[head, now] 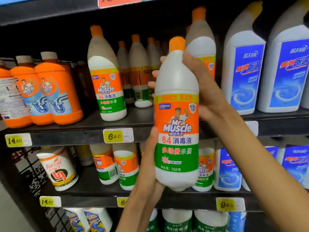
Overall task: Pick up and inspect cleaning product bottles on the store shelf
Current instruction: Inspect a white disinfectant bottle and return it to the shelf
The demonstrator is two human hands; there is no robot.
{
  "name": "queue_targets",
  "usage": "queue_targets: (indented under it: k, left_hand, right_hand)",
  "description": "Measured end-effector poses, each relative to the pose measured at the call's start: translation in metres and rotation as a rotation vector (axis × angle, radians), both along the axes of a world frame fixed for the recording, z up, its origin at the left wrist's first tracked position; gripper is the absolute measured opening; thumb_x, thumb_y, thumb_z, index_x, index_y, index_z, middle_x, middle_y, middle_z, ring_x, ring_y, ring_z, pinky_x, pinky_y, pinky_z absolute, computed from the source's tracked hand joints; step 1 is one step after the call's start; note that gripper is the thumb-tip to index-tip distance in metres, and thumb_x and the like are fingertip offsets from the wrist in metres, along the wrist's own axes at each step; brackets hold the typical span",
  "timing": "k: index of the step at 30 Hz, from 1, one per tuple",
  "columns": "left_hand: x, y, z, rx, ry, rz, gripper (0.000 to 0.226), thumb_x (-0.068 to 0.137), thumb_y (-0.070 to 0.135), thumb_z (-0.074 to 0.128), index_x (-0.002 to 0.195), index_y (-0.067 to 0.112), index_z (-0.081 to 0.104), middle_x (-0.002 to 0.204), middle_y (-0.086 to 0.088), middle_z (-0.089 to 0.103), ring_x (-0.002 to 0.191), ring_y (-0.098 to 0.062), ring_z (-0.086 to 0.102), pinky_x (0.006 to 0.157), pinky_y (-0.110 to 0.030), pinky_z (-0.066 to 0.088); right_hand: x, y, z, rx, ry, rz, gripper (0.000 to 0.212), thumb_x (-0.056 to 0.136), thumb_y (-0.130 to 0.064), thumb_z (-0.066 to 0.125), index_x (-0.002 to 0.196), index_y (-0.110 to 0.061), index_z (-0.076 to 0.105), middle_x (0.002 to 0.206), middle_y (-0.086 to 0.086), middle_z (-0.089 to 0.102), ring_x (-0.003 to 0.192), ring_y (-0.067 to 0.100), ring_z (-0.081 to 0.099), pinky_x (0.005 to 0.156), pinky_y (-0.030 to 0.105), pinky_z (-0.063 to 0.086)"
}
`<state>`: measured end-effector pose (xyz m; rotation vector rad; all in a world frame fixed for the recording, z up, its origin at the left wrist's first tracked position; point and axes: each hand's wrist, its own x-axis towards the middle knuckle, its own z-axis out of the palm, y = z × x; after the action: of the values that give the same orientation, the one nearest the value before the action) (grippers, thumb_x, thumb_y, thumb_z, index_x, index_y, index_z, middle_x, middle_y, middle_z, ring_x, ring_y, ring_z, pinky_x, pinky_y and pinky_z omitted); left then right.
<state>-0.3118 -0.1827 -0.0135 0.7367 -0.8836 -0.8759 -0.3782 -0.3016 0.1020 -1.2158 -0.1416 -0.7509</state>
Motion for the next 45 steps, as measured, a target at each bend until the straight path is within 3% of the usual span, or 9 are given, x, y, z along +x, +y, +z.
queue_targets:
  k: [8, 12, 17, 21, 26, 31, 36, 41, 45]
  left_hand:
    - [-0.005, -0.004, -0.006, 0.059, -0.150, 0.212, 0.077, 0.073, 0.069, 0.061, 0.131, 0.019, 0.054, 0.130, -0.007, 0.061, 0.122, -0.024, 0.056, 0.106, -0.049, 0.041]
    - [-0.013, -0.006, -0.012, 0.075, -0.211, 0.289, 0.073, 0.048, 0.079, 0.070, 0.108, 0.036, 0.068, 0.115, 0.001, 0.070, 0.109, -0.020, 0.065, 0.097, -0.049, 0.048]
    - [-0.010, 0.001, -0.016, 0.033, -0.009, 0.108, 0.071, 0.044, 0.075, 0.075, 0.103, 0.035, 0.073, 0.110, -0.003, 0.072, 0.103, -0.021, 0.068, 0.082, -0.037, 0.057]
    - [-0.020, 0.005, -0.015, 0.062, 0.075, -0.131, 0.097, 0.057, 0.069, 0.075, 0.130, 0.008, 0.056, 0.111, -0.020, 0.067, 0.094, -0.032, 0.068, 0.081, -0.043, 0.055]
    - [-0.023, 0.007, -0.022, 0.098, 0.049, -0.100, 0.100, 0.061, 0.070, 0.071, 0.136, 0.007, 0.049, 0.121, -0.022, 0.062, 0.103, -0.035, 0.063, 0.089, -0.049, 0.052]
    - [-0.015, 0.013, -0.028, 0.103, -0.161, 0.234, 0.069, 0.076, 0.072, 0.052, 0.126, 0.026, 0.060, 0.128, -0.002, 0.063, 0.123, -0.019, 0.056, 0.101, -0.038, 0.047]
    - [-0.030, 0.011, -0.036, 0.084, -0.196, 0.246, 0.063, 0.058, 0.076, 0.068, 0.108, 0.037, 0.067, 0.114, 0.003, 0.070, 0.107, -0.016, 0.066, 0.087, -0.033, 0.054]
    - [-0.032, 0.015, -0.031, -0.042, 0.058, 0.047, 0.063, 0.060, 0.070, 0.071, 0.107, 0.029, 0.072, 0.111, -0.003, 0.072, 0.103, -0.022, 0.068, 0.080, -0.034, 0.056]
    - [-0.035, 0.016, -0.023, -0.074, 0.157, -0.201, 0.070, 0.069, 0.063, 0.070, 0.120, 0.015, 0.065, 0.112, -0.014, 0.068, 0.097, -0.030, 0.066, 0.084, -0.043, 0.052]
  right_hand:
    - [-0.015, 0.008, 0.001, -0.304, -0.067, -0.363, 0.019, 0.083, -0.032, 0.061, 0.095, -0.018, 0.062, 0.084, 0.000, 0.070, 0.081, 0.013, 0.069, 0.068, 0.028, 0.055]
    - [-0.013, 0.021, -0.004, -0.316, -0.063, -0.484, 0.020, 0.086, -0.031, 0.067, 0.091, -0.012, 0.063, 0.082, 0.007, 0.068, 0.075, 0.014, 0.067, 0.064, 0.026, 0.055]
    - [-0.020, 0.012, -0.005, -0.134, -0.017, -0.251, 0.015, 0.090, -0.034, 0.057, 0.093, -0.022, 0.064, 0.086, -0.002, 0.073, 0.085, 0.011, 0.070, 0.070, 0.027, 0.055]
    - [-0.019, 0.015, -0.004, 0.021, -0.023, -0.013, 0.044, 0.088, -0.036, 0.056, 0.122, -0.008, 0.055, 0.093, 0.006, 0.070, 0.087, 0.019, 0.068, 0.078, 0.037, 0.055]
    - [-0.018, 0.017, -0.008, 0.009, 0.023, -0.098, 0.066, 0.081, -0.034, 0.061, 0.136, -0.001, 0.044, 0.125, 0.028, 0.057, 0.106, 0.039, 0.060, 0.088, 0.047, 0.053]
    - [-0.024, 0.017, -0.017, -0.241, 0.052, -0.334, 0.014, 0.082, -0.034, 0.064, 0.088, -0.022, 0.065, 0.082, 0.000, 0.071, 0.079, 0.015, 0.070, 0.070, 0.029, 0.058]
    - [-0.023, 0.021, -0.023, -0.288, 0.130, -0.297, 0.017, 0.088, -0.037, 0.063, 0.087, -0.021, 0.067, 0.083, 0.000, 0.074, 0.078, 0.013, 0.071, 0.065, 0.024, 0.055]
    - [-0.026, 0.020, -0.021, -0.236, 0.100, -0.113, 0.022, 0.088, -0.041, 0.059, 0.075, -0.035, 0.076, 0.086, -0.004, 0.075, 0.085, 0.012, 0.072, 0.070, 0.025, 0.057]
    - [-0.023, 0.020, -0.019, 0.012, 0.045, 0.052, 0.019, 0.082, -0.034, 0.066, 0.072, -0.023, 0.077, 0.086, 0.004, 0.074, 0.082, 0.019, 0.071, 0.072, 0.034, 0.057]
